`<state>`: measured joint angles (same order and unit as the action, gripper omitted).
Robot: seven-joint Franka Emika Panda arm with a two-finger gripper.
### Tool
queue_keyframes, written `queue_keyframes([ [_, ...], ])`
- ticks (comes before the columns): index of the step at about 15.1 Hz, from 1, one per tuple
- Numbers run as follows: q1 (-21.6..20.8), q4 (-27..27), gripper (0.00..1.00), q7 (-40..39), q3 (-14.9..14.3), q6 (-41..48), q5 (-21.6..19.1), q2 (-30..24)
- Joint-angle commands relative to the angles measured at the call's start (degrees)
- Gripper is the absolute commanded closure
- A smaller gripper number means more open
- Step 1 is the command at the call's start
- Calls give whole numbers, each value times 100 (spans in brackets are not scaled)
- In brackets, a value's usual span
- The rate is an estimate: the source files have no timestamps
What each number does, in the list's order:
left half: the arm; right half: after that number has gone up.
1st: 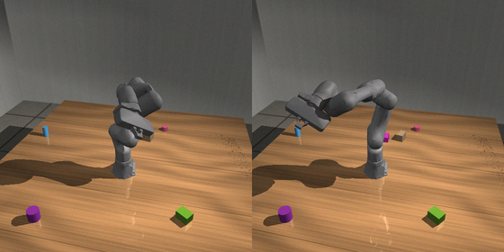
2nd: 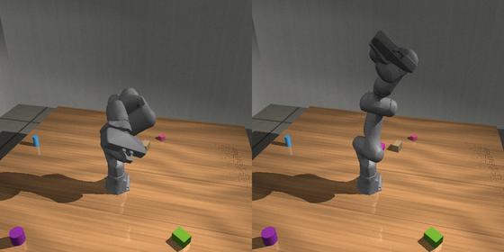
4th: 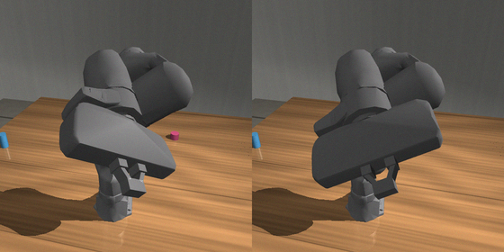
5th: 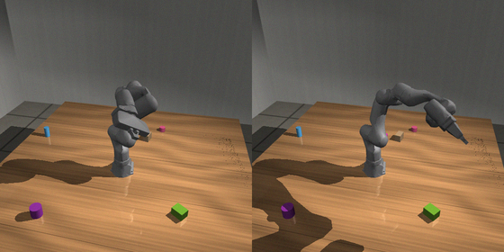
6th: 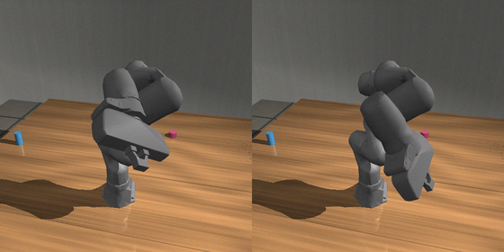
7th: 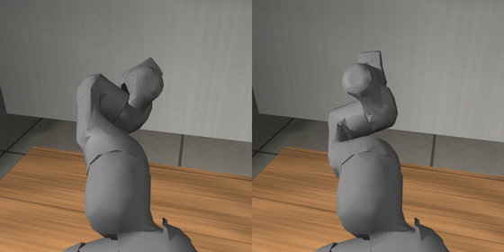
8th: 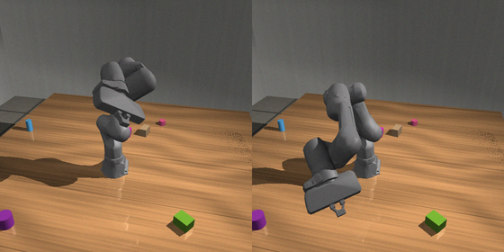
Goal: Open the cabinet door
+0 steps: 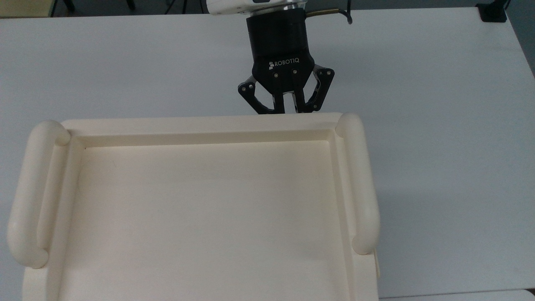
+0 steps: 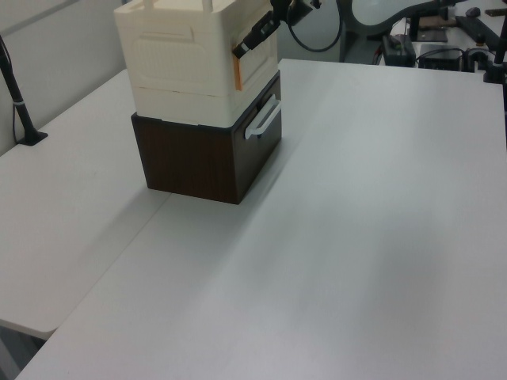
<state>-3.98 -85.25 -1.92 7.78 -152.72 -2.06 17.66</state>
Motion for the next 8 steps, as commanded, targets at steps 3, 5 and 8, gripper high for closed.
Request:
queue_keyframes([
  [3,-68,27,95,131,-39,-241,162,98],
  [5,-51,-9,95,131,-39,-206,162,62],
  [8,19,-228,94,131,-39,-118,154,-148],
])
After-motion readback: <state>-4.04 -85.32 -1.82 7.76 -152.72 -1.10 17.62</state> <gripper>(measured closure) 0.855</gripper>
